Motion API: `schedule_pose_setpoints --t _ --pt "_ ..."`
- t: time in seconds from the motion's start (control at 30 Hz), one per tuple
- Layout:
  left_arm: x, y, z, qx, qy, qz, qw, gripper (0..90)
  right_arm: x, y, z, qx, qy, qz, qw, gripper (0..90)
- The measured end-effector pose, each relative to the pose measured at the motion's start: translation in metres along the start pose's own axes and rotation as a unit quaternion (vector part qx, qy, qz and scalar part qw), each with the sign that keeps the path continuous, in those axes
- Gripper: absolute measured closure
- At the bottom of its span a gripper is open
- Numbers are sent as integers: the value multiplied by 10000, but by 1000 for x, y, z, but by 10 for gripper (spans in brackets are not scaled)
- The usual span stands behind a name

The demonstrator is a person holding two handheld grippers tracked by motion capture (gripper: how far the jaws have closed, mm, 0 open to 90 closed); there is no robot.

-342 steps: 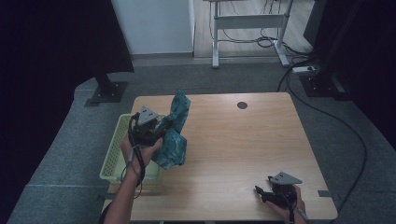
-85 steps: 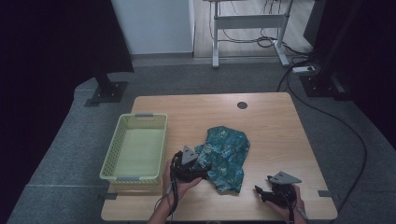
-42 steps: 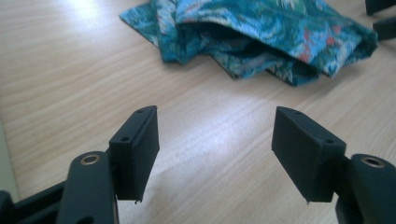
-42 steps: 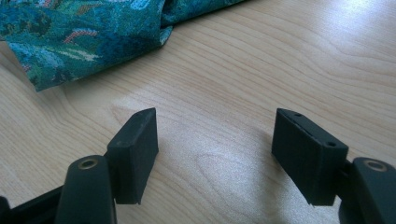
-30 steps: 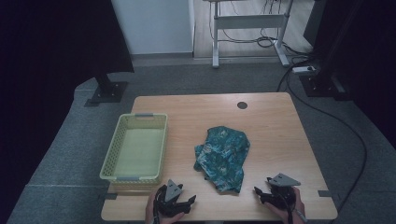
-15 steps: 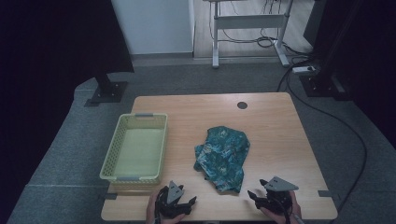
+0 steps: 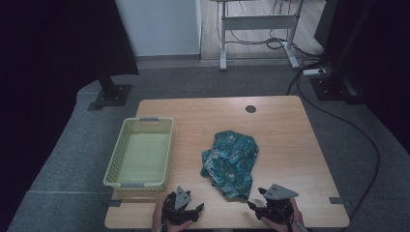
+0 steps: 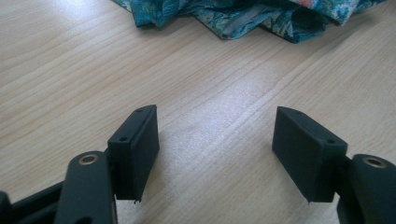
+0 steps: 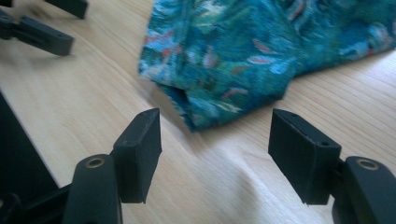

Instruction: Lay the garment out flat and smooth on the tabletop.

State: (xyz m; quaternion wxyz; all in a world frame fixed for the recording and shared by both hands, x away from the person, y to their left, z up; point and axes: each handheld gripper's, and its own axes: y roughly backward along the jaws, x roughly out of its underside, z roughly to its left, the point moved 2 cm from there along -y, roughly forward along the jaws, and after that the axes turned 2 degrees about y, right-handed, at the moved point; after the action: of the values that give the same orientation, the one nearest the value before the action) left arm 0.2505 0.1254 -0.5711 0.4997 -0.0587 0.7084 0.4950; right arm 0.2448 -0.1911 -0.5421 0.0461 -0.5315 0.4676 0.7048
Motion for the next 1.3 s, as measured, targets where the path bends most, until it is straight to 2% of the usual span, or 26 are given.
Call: schedule_pose_setpoints --t 0.2,0.43,0.63,0.83,1.03,1.3 --pt "0 -1 2 25 -19 -12 10000 296 -7 -2 9 -37 153 -9 9999 344" --pt "1 -2 3 41 -15 -95 9999 295 -16 -7 14 -79 240 54 9997 344" --pt "1 -2 3 35 -12 -110 9999 295 -26 -12 22 -52 365 -34 9993 356" --pt "1 -2 2 28 -6 -120 9999 289 -33 -25 32 -186 496 72 9986 359" --pt "1 -2 2 18 -2 -117 9999 290 -38 -37 37 -221 562 159 9981 363" --pt "1 -2 2 13 -1 -118 9999 292 -43 -41 41 -236 578 167 9979 371"
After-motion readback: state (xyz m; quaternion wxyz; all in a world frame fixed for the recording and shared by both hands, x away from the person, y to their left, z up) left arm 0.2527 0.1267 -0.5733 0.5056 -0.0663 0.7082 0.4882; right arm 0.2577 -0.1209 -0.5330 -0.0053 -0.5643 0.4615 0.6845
